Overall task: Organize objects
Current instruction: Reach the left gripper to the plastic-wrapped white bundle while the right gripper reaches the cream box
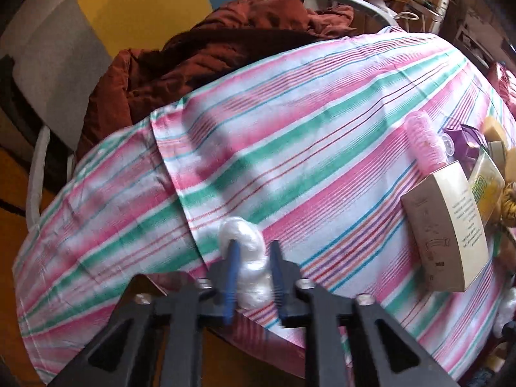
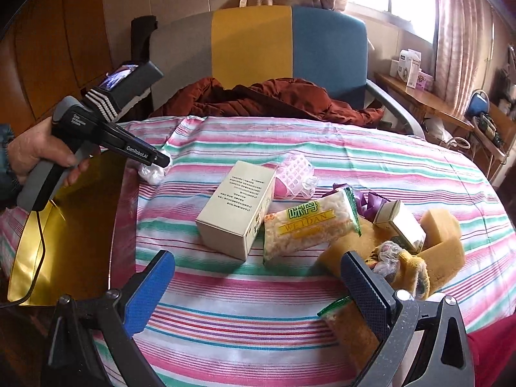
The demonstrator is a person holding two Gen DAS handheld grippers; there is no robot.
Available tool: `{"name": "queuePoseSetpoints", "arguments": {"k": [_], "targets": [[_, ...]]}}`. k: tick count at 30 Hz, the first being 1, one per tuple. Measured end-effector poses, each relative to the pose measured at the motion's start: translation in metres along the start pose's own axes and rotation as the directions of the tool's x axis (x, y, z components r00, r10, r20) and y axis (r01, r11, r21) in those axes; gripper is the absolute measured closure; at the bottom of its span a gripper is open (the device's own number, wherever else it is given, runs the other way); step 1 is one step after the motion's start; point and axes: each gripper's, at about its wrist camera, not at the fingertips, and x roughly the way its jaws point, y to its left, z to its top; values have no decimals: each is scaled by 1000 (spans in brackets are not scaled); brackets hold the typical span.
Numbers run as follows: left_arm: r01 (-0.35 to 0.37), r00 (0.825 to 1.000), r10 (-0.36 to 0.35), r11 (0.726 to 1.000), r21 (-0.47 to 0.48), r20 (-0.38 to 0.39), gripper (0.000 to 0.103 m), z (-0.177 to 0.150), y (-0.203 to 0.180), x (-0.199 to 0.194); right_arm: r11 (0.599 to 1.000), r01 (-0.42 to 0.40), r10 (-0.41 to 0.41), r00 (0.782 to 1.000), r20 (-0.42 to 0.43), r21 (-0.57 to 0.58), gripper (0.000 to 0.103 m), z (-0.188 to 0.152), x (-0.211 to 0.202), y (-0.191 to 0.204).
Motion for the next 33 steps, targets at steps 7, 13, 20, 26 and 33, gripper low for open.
{"name": "queuePoseSetpoints", "arguments": {"k": [7, 13, 20, 26, 33], "targets": [[72, 984, -64, 996, -45, 163, 98, -7, 5, -40, 1000, -16, 17, 1000, -20, 13, 0, 18, 10, -4], [165, 945, -119, 978, -130, 304, 98, -31, 16, -97, 999, -52, 52, 993, -107, 6, 0, 48, 36, 1], [180, 914, -100, 968, -174, 392, 98, -79, 27, -146, 995, -68, 88, 955, -282, 80, 10, 64, 80, -3], [154, 930, -102, 980, -123, 352, 97, -72, 27, -136, 995, -41, 72, 928, -366, 92, 31, 69, 106, 5], [115, 981, -112, 993, -7, 155, 78, -21, 4, -68, 999, -30, 43, 911, -411, 40, 46, 57, 116, 15]]}}
